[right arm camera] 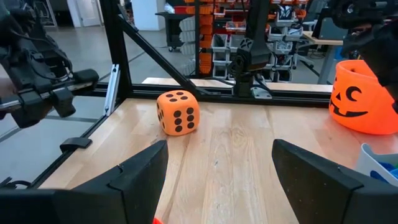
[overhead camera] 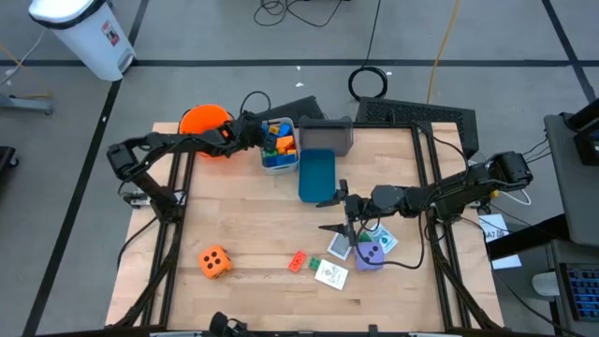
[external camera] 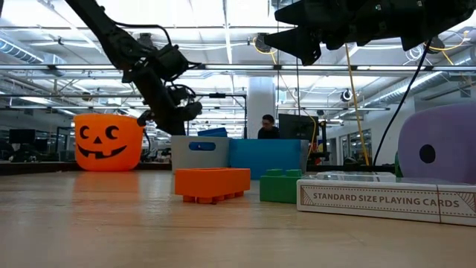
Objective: Pick & Place Toys
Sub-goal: Put the blue 1 stud gamepiece into the white bin, then put the small green gamepiece into the white bin
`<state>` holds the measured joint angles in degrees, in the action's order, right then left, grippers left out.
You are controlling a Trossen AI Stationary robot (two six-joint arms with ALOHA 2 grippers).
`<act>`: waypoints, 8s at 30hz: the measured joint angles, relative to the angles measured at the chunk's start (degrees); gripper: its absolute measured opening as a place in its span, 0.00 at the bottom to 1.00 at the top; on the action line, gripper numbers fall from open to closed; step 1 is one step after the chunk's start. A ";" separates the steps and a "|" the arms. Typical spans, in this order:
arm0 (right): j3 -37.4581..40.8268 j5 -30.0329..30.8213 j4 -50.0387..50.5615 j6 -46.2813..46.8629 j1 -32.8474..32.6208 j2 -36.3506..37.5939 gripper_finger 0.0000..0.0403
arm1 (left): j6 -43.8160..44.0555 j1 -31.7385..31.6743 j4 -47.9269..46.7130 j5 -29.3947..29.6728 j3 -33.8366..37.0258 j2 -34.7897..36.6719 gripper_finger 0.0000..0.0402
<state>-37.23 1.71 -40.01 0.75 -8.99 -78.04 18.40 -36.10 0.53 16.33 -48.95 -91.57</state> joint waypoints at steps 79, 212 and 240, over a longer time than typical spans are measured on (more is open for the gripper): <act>-38.36 9.06 57.41 31.37 -16.22 -36.95 0.70 | -1.86 29.05 12.65 -10.20 14.78 29.95 0.67; -0.94 22.02 -9.27 -30.01 8.02 -0.48 0.67 | -11.18 22.95 10.59 -0.12 -8.63 6.25 0.25; -0.94 22.06 -10.34 -30.36 8.28 -0.48 0.65 | 1.50 8.61 10.81 -5.87 6.14 2.99 0.34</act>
<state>-38.17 23.77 -50.35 -29.61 -0.71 -78.52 19.90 -27.48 11.34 10.46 -42.81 -88.58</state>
